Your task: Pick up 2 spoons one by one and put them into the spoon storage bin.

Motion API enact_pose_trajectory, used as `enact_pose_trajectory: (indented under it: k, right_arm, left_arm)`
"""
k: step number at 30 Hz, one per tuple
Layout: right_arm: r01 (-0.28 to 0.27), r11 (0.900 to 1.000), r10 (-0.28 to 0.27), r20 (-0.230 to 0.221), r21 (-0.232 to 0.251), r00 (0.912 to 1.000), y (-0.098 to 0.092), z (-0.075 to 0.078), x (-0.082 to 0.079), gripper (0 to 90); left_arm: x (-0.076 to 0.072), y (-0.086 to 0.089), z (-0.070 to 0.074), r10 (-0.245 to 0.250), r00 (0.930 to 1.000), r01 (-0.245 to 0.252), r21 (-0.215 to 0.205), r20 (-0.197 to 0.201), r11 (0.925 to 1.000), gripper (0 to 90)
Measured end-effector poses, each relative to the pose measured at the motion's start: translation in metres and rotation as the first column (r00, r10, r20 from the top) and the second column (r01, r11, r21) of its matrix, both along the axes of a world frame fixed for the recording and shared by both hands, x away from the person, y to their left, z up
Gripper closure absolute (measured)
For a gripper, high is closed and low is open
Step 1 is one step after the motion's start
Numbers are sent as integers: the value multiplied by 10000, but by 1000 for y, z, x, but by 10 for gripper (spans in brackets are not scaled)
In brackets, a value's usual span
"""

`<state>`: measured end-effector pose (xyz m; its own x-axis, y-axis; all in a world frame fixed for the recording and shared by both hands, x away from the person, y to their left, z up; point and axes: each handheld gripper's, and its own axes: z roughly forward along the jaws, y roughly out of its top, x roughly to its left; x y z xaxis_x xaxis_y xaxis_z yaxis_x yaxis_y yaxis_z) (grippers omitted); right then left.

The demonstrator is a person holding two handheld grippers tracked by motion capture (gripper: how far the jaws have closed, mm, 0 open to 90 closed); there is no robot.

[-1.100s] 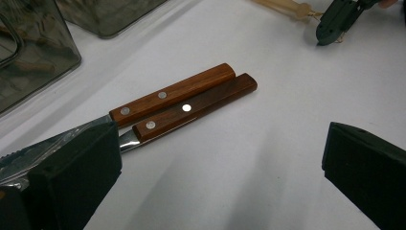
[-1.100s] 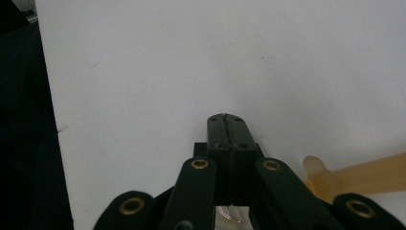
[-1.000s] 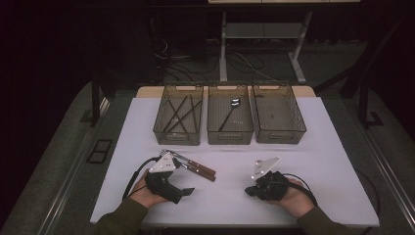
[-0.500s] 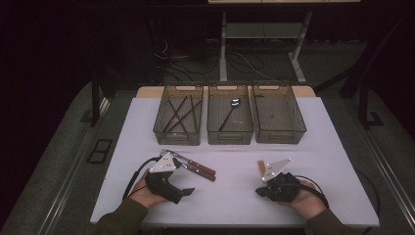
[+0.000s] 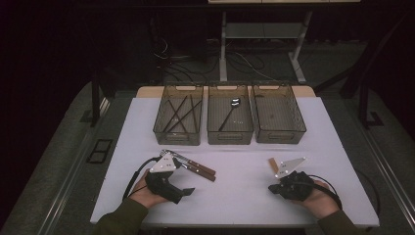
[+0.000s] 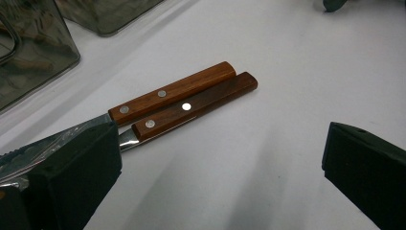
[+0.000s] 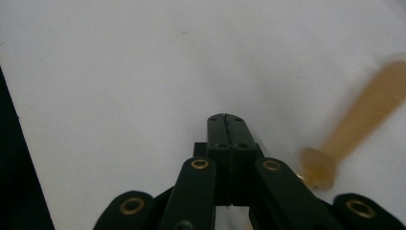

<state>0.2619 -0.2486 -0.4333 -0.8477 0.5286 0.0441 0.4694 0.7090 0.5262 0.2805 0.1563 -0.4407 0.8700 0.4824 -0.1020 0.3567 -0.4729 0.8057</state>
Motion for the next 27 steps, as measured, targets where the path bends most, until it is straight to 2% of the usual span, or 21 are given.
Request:
enact_pose_trajectory:
  k: [3, 7, 9, 13, 17, 20, 23, 27]
  right_arm:
    - [92, 9999, -93, 44, 136, 9999, 0, 1, 0, 897]
    - [401, 9974, -420, 303, 604, 9987, -6, 9, 3, 878]
    - [718, 9941, -754, 418, 819, 9963, -8, 13, 6, 829]
    - [1332, 9852, -1426, 845, 1082, 9862, -12, 19, 11, 661]
    - [2107, 9731, -2202, 1068, 930, 9696, -18, 16, 20, 544]
    - [2545, 9630, -2626, 950, 890, 9602, -20, 11, 28, 519]
    - [2749, 9583, -2806, 755, 776, 9569, -18, 4, 35, 518]
    - [2999, 9519, -3041, 751, 622, 9497, -16, -4, 41, 525]
  left_arm:
    - [0, 0, 0, 4, 10000, -4, -9, 6, 10000, 0]
    - [0, 0, 0, 1, 10000, -1, -24, 9, 10000, 0]
    - [0, 0, 0, 0, 10000, 0, -6, 0, 10000, 0]
    - [0, 0, 0, 5, 10000, -5, -16, -3, 10000, 0]
    - [0, 0, 0, -10, 10000, 10, 5, -4, 10000, 0]
    - [0, 0, 0, -8, 10000, 8, 5, -1, 10000, 0]
    - [0, 0, 0, -1, 10000, 1, -2, -10, 10000, 0]
    - [0, 0, 0, -18, 10000, 18, 5, -14, 10000, 0]
